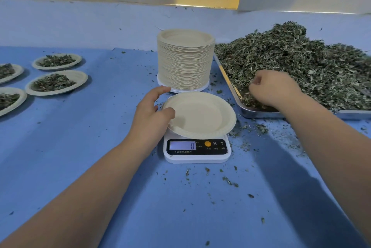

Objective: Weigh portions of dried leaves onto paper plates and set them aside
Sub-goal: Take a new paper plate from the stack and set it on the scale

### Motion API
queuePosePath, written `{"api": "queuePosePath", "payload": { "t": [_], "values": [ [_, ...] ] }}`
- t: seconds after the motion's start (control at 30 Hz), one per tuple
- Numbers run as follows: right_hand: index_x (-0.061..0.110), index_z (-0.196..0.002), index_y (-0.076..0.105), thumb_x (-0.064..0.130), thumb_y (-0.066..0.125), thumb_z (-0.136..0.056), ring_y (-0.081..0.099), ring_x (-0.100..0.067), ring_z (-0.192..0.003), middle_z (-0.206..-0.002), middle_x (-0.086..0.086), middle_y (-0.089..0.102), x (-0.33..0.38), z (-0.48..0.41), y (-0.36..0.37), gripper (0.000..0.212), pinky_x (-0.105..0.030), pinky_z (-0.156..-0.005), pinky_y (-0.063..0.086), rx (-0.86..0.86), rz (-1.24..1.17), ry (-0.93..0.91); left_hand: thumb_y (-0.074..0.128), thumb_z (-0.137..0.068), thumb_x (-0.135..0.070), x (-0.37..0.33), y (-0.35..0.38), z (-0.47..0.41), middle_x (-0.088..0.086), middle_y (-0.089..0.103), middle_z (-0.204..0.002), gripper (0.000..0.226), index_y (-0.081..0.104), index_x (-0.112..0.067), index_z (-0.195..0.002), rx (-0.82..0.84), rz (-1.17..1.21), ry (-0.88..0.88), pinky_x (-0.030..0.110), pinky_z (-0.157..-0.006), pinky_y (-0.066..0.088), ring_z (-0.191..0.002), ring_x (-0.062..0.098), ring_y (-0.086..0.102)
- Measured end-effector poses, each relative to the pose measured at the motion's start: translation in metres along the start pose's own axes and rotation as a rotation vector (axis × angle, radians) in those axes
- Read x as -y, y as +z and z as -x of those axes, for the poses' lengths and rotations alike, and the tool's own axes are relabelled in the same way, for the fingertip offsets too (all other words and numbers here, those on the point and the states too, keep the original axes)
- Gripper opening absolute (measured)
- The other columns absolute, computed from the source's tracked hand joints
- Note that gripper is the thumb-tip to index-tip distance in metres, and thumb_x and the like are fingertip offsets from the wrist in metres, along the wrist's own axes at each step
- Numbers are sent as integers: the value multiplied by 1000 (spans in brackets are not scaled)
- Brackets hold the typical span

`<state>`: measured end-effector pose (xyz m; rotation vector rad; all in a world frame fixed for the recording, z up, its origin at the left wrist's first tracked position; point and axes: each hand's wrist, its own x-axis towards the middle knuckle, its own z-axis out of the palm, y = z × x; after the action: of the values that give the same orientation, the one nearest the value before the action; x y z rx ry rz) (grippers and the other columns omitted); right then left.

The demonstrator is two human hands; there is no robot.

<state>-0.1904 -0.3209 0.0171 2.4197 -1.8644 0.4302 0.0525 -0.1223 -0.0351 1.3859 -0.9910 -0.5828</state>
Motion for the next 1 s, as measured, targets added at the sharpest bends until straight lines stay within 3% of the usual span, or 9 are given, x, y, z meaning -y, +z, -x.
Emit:
{"api": "queuePosePath", "payload": {
  "t": [0.1, 0.23, 0.37, 0.43, 0.53, 0.6, 0.77, 0.87, 1.0],
  "values": [
    [12, -122, 56, 53, 48, -94, 56, -37, -112, -125, -17, 61, -7, -2, 5, 50, -44, -90, 48, 204, 161, 125, 58, -82, -2, 0, -2, -1, -34, 48, -117, 56, 61, -41, -122, -11, 13, -22, 6, -73, 40, -89, -33, 46],
    [9, -100, 69, 49, 48, -99, 61, -26, -78, -87, -9, 67, -2, -1, 10, 46, -31, -66, 46, 318, 12, 26, 58, -87, -5, -2, -2, -3, -13, 55, -125, 46, 65, -38, -118, -62, 66, -39, 17, -86, 39, -124, -7, 47],
    [23, -94, 67, 45, 52, -96, 57, -15, -74, -87, 0, 66, 5, 1, 6, 26, -27, -59, 43, 141, -95, -78, 53, -92, -9, -2, -2, -4, -11, 60, -109, 33, 68, -31, -111, -87, 130, -42, 2, -64, 44, -83, -19, 58],
    [23, -95, 64, 51, 47, -94, 60, -22, -76, -83, -1, 65, 6, 4, 4, 33, -30, -62, 48, -8, -92, -106, 49, -94, -10, 0, -2, -5, -16, 63, -102, 32, 68, -27, -113, -113, 134, -48, 2, -59, 44, -70, -20, 57],
    [23, -110, 56, 73, 29, -94, 57, -30, -96, -102, -6, 63, 12, 8, 7, 59, -39, -82, 50, 228, 5, -87, 47, -95, -13, 3, -4, -7, -33, 66, -86, 31, 69, -30, -109, -127, 129, -68, 8, -65, 49, -70, -21, 57],
    [18, -110, 56, 76, 18, -95, 57, -26, -94, -108, -6, 63, 18, 13, 12, 71, -37, -78, 45, 368, -28, -88, 48, -95, -16, 4, -4, -8, -30, 65, -96, 30, 70, -34, -105, -142, 135, -88, 14, -72, 48, -74, -20, 58],
    [12, -77, 53, 65, 34, -99, 53, -25, -59, -69, -11, 63, 21, 26, 21, 60, -37, -61, 48, 232, -185, -143, 48, -95, -18, 5, -3, -8, -19, 62, -107, 29, 70, -35, -102, -142, 140, -91, 20, -76, 46, -76, -19, 58],
    [12, -64, 49, 49, 47, -102, 42, -22, -49, -54, -6, 50, 19, 23, 17, 52, -28, -50, 35, 139, -256, -151, 47, -96, -19, 5, -3, -8, -16, 61, -108, 29, 70, -35, -102, -138, 131, -93, 20, -76, 45, -75, -19, 57],
    [16, -74, 65, 40, 54, -100, 48, -17, -44, -58, -3, 62, 12, 18, 11, 37, -23, -46, 30, -123, -332, -138, 47, -97, -19, 5, -3, -8, -15, 61, -104, 29, 70, -35, -102, -139, 127, -91, 18, -73, 45, -69, -20, 55]
  ]
}}
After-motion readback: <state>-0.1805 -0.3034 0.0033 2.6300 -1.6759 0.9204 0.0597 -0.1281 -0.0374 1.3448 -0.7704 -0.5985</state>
